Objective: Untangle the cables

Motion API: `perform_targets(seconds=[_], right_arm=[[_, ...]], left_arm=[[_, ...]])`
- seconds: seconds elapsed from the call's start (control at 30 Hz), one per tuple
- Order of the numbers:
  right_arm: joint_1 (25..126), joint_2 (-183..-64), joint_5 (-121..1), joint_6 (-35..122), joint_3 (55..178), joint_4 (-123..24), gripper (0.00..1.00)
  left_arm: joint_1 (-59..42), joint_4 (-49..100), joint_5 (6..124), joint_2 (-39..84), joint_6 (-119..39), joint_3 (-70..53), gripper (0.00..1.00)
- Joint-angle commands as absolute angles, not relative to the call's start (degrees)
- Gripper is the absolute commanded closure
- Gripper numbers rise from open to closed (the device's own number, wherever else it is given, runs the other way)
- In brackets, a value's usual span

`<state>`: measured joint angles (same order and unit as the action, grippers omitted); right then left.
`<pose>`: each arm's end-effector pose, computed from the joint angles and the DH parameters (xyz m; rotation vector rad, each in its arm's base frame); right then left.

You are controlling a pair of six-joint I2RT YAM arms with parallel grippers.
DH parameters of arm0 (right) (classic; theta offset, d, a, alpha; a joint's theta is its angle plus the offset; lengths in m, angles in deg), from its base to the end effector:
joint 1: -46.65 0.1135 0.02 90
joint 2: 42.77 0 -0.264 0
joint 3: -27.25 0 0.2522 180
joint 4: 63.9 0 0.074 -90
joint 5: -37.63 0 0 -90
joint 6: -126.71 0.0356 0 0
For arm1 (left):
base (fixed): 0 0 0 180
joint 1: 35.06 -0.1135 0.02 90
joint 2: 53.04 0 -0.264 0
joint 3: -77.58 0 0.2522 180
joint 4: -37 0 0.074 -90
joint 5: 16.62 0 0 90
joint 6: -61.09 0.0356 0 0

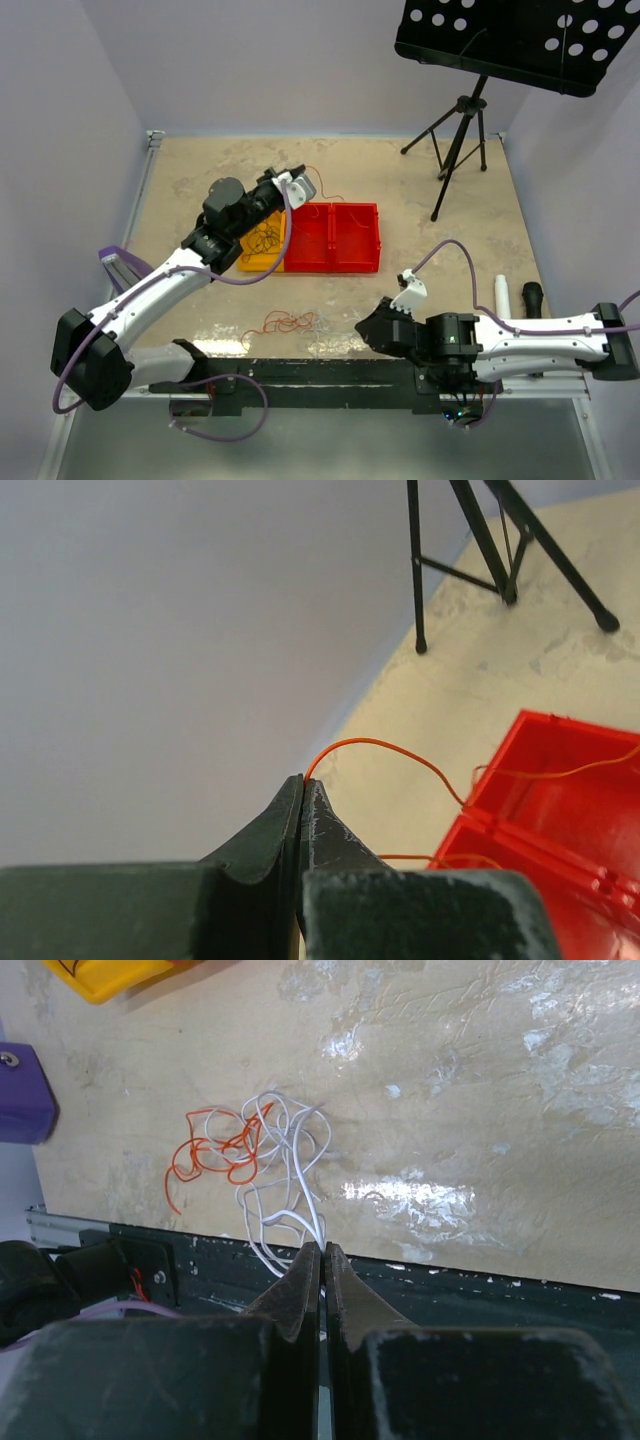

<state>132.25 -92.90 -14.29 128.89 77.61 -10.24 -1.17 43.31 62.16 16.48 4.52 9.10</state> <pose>0.0345 0.1616 0.2352 0.4049 2.3450 0.7653 0.2354 -0.1665 0.3662 0.9490 1.1388 -0.1513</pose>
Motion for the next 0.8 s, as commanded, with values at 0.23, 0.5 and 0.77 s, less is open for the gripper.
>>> perform_targets(seconds=[0.23, 0.5, 0.77], right_arm=[[132.5, -93.4, -12.7, 131.0, 77.0, -10.2, 1.0], [132.5, -92.3, -13.1, 131.3, 75.9, -10.6, 1.0], [132.4, -93.8, -13.5, 131.1, 75.8, -11.4, 1.0]], left_arm=[[-1.1, 44.4, 62.8, 14.6, -4.4, 11.8, 1.0], [-1.2, 44.2, 69.6, 11.5, 3.0, 18.2, 1.0], [-1.2, 46.0, 75.7, 10.1, 4.4, 22.9, 1.0]])
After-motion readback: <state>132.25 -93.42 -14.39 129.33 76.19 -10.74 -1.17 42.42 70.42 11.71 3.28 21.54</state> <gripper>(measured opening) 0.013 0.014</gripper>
